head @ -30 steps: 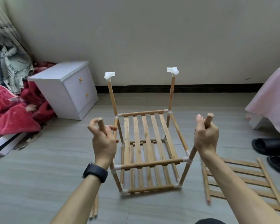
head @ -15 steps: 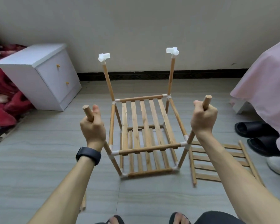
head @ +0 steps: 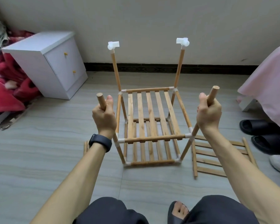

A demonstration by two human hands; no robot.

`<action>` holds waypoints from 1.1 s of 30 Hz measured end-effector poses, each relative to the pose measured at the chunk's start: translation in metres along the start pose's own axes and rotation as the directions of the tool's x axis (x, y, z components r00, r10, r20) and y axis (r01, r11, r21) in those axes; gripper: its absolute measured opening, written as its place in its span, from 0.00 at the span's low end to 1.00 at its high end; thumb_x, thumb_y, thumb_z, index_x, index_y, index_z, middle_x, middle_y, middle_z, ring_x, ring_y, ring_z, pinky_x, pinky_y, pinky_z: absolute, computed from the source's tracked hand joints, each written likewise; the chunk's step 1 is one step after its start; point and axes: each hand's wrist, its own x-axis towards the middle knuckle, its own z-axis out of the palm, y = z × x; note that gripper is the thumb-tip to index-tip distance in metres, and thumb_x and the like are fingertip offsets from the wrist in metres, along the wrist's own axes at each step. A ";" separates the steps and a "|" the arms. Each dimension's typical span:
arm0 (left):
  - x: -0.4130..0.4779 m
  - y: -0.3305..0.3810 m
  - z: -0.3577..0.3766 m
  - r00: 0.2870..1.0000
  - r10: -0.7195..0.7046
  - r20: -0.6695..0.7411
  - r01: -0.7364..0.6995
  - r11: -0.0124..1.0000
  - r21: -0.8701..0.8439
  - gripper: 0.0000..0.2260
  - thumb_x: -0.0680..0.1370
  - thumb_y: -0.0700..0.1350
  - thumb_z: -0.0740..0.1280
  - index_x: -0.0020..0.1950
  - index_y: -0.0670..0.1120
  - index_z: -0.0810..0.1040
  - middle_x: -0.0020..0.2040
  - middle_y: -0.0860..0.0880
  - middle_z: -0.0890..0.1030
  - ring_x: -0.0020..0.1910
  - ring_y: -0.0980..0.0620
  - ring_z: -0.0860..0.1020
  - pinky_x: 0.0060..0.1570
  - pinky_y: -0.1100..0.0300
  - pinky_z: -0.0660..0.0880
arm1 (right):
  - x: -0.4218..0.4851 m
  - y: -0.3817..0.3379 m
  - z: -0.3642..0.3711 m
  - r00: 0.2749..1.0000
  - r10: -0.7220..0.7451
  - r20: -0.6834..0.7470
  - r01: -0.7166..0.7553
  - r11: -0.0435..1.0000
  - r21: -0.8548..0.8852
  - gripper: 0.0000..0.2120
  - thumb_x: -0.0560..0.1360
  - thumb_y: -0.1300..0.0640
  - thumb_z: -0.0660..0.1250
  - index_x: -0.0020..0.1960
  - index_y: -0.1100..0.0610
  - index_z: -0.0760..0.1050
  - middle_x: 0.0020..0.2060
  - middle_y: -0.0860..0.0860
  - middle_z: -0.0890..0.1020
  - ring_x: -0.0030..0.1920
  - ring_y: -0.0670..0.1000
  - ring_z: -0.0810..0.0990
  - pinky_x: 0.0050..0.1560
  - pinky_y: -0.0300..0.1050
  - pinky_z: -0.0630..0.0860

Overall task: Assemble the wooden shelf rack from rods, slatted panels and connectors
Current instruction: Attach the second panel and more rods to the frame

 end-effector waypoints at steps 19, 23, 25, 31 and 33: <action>-0.036 -0.087 -0.149 0.992 -0.122 0.033 0.089 0.857 0.508 0.16 0.79 0.59 0.67 0.61 0.56 0.69 0.55 0.57 0.76 0.55 0.58 0.76 0.51 0.57 0.76 | -0.132 0.022 0.124 0.514 -0.118 0.849 0.687 0.649 -0.326 0.35 0.76 0.31 0.61 0.76 0.50 0.65 0.76 0.51 0.65 0.77 0.54 0.60 0.76 0.56 0.62; -0.092 -0.160 -0.239 0.855 -0.493 -0.161 0.449 0.550 0.704 0.15 0.81 0.49 0.65 0.67 0.47 0.70 0.63 0.46 0.73 0.63 0.44 0.73 0.62 0.50 0.72 | -0.141 0.032 0.161 0.349 0.015 0.937 0.787 0.538 -0.302 0.34 0.80 0.30 0.50 0.81 0.45 0.52 0.83 0.50 0.53 0.82 0.55 0.46 0.80 0.65 0.47; -0.128 -0.192 -0.274 0.705 -0.682 -0.197 0.530 0.321 0.785 0.17 0.81 0.50 0.64 0.69 0.49 0.69 0.68 0.42 0.69 0.66 0.41 0.71 0.65 0.50 0.70 | -0.151 0.043 0.168 0.382 -0.050 0.923 0.810 0.499 -0.308 0.29 0.83 0.36 0.49 0.79 0.47 0.55 0.80 0.50 0.62 0.82 0.56 0.53 0.78 0.66 0.55; -0.192 -0.232 -0.298 0.340 -0.929 -0.146 0.591 0.090 0.802 0.24 0.71 0.47 0.70 0.65 0.60 0.70 0.65 0.45 0.63 0.54 0.44 0.76 0.57 0.57 0.73 | -0.158 0.061 0.175 0.455 -0.314 0.833 0.840 0.461 -0.285 0.24 0.81 0.44 0.56 0.73 0.54 0.67 0.68 0.52 0.77 0.73 0.60 0.70 0.65 0.61 0.66; -0.201 -0.240 -0.293 0.296 -0.950 -0.097 0.576 0.096 0.812 0.27 0.64 0.42 0.68 0.61 0.60 0.73 0.63 0.47 0.61 0.57 0.43 0.74 0.61 0.56 0.75 | -0.159 0.063 0.176 0.461 -0.318 0.828 0.837 0.465 -0.288 0.24 0.82 0.45 0.57 0.74 0.54 0.66 0.67 0.52 0.77 0.72 0.60 0.70 0.64 0.60 0.66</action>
